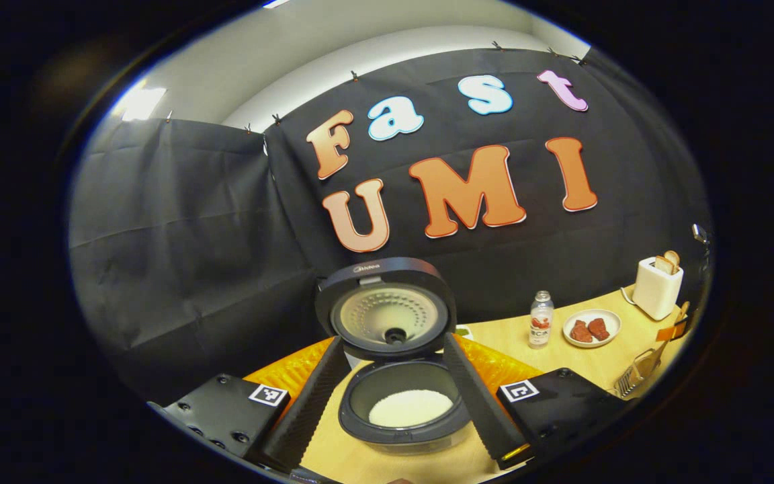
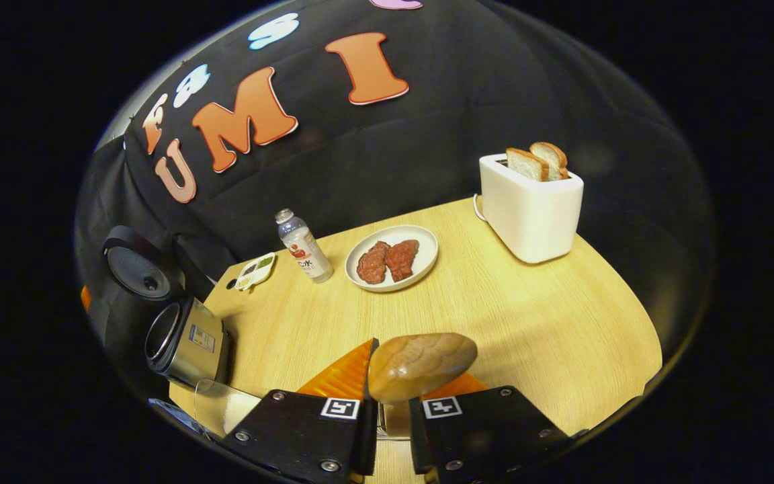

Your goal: Close the left gripper, press the button to open the rice cooker; take a wooden spoon from the chopstick holder with the right hand, scoop a spoonful of rice and pour it into the rice cooker, then put the wooden spoon back into the chopstick holder.

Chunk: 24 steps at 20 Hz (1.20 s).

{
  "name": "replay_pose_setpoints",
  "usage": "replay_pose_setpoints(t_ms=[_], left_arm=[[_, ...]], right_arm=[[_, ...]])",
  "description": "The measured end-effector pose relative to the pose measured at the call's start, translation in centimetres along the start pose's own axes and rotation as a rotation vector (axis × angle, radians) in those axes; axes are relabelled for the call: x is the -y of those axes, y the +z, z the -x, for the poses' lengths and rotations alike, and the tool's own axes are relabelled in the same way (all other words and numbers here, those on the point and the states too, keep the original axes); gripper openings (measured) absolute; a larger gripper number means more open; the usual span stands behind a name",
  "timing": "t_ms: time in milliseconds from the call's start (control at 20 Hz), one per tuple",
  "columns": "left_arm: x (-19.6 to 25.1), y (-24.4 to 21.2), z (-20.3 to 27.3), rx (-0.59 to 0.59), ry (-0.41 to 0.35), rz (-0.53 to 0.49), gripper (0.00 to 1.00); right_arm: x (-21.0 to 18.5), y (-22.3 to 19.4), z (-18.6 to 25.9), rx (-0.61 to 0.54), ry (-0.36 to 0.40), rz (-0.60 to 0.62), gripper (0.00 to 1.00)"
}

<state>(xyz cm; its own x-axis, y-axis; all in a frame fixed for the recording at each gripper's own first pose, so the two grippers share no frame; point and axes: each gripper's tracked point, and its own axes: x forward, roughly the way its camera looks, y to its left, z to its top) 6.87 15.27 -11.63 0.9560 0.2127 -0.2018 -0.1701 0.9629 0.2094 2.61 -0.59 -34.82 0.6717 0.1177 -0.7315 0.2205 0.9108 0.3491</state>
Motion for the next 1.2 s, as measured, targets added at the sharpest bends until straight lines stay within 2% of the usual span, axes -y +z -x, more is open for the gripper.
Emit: replay_pose_setpoints(t_ms=[100, 150, 200, 250, 350, 450, 550, 750, 800, 850, 900, 950, 1050, 1100, 1200], left_arm=[[-2.0, 1.7, -2.8, -0.002, 0.023, 0.024, 0.92], [-2.6, 2.7, -4.4, -0.01, 0.02, 0.051, 0.99], [-3.4, 3.9, -5.8, -0.009, 0.024, 0.084, 1.0], [-4.0, 5.2, -7.3, -0.008, 0.02, 0.111, 0.99], [-5.0, 7.6, -10.3, -0.011, 0.01, 0.155, 0.99], [-4.8, 9.4, -13.4, -0.032, -0.016, 0.19, 1.0], [-4.2, 10.2, -16.7, -0.057, -0.017, 0.199, 0.92], [-0.8, 9.0, -21.7, -0.165, -0.023, 0.171, 0.92], [-0.3, 7.6, -22.4, -0.216, -0.017, 0.18, 0.99], [-0.1, 5.9, -22.9, -0.27, -0.009, 0.207, 1.0], [0.1, 3.4, -22.3, -0.371, 0.0, 0.236, 1.0], [-1.4, 3.2, -21.7, -0.367, 0.076, 0.207, 0.92], [-1.2, 0.4, -21.1, -0.435, 0.094, 0.21, 1.0], [-0.7, -1.2, -19.9, -0.479, 0.093, 0.203, 0.98], [0.7, -4.4, -17.5, -0.549, 0.058, 0.19, 1.0]], right_arm=[[1.0, 0.1, 0.5, -0.012, -0.04, 0.004, 0.26], [1.5, 0.6, 1.1, -0.002, -0.057, 0.012, 0.33], [1.7, 1.2, 1.6, 0.014, -0.072, 0.015, 0.36], [1.9, 1.8, 2.4, 0.031, -0.082, 0.021, 0.49], [2.2, 3.4, 3.9, 0.075, -0.105, 0.04, 0.64], [2.3, 5.2, 5.9, 0.126, -0.122, 0.066, 0.74], [1.8, 6.8, 7.6, 0.17, -0.127, 0.089, 0.8], [0.4, 8.8, 9.9, 0.213, -0.119, 0.099, 0.83], [0.1, 9.0, 10.4, 0.218, -0.121, 0.108, 0.83], [-0.1, 9.1, 10.7, 0.219, -0.125, 0.119, 0.83], [-0.2, 9.1, 11.1, 0.216, -0.13, 0.128, 0.83], [-0.2, 9.0, 11.4, 0.212, -0.135, 0.135, 0.83], [-0.8, 8.4, 11.5, 0.191, -0.14, 0.147, 0.83], [-1.3, 8.0, 11.4, 0.178, -0.138, 0.159, 0.83], [-2.1, 7.7, 11.3, 0.167, -0.14, 0.192, 0.83]])
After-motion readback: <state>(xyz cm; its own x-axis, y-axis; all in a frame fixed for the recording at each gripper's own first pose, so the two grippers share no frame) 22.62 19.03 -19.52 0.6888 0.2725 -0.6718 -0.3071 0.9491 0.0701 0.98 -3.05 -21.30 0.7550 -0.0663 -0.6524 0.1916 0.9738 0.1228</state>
